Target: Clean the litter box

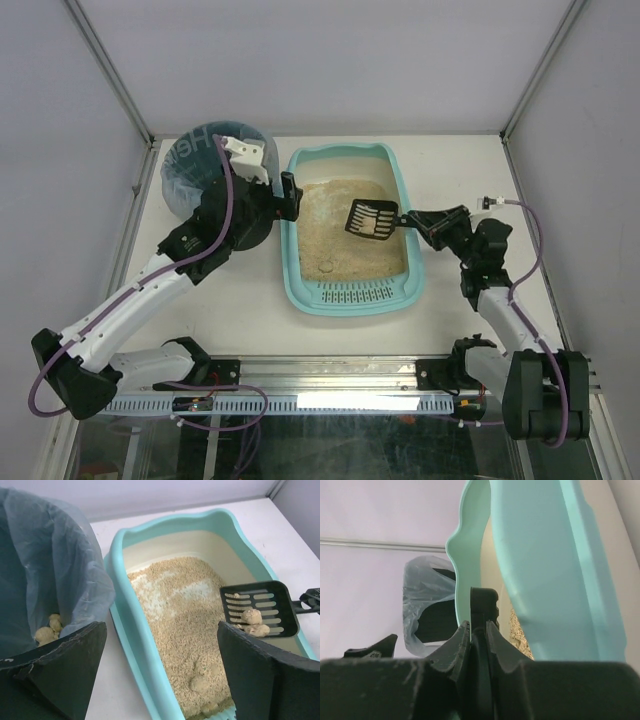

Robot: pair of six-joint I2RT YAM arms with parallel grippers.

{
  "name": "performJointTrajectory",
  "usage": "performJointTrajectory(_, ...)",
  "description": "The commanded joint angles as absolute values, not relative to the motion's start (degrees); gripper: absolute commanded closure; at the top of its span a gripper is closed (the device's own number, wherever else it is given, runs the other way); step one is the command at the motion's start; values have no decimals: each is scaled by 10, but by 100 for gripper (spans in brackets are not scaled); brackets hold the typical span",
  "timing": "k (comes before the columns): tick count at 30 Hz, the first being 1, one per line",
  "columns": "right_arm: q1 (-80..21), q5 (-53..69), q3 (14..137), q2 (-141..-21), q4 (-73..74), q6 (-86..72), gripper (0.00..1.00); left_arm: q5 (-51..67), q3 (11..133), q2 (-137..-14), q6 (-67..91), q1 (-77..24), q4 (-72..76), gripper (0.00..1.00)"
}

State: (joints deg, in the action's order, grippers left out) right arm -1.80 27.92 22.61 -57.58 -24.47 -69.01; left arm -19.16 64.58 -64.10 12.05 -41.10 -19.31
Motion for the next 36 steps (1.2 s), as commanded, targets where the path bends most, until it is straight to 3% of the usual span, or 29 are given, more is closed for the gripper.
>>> performJointTrajectory(1, -36, 328, 267, -591, -303, -686, 100, -211, 612, -604, 89, -397, -119, 4)
performJointTrajectory(5, 1, 256, 252, -546, -241, -695, 100, -237, 591, -586, 92, -385, -111, 2)
performJointTrajectory(9, -46, 332, 299, -597, -271, -650, 100, -250, 560, -550, 93, -377, -88, 1)
performJointTrajectory(12, -4, 264, 254, -561, -249, -701, 100, -263, 555, -539, 94, -371, -83, 1)
performJointTrajectory(16, -58, 323, 297, -600, -283, -662, 100, -286, 536, -510, 93, -369, -70, 1)
performJointTrajectory(20, -22, 257, 257, -559, -270, -691, 100, -313, 526, -486, 94, -367, -62, 1)
performJointTrajectory(23, -58, 310, 305, -594, -262, -647, 100, -329, 513, -464, 96, -366, -53, 1)
performJointTrajectory(26, -58, 258, 309, -565, -224, -629, 100, -355, 509, -453, 94, -366, -49, 1)
performJointTrajectory(36, -74, 252, 378, -570, -168, -598, 100, -436, 493, -404, 107, -365, -49, 1)
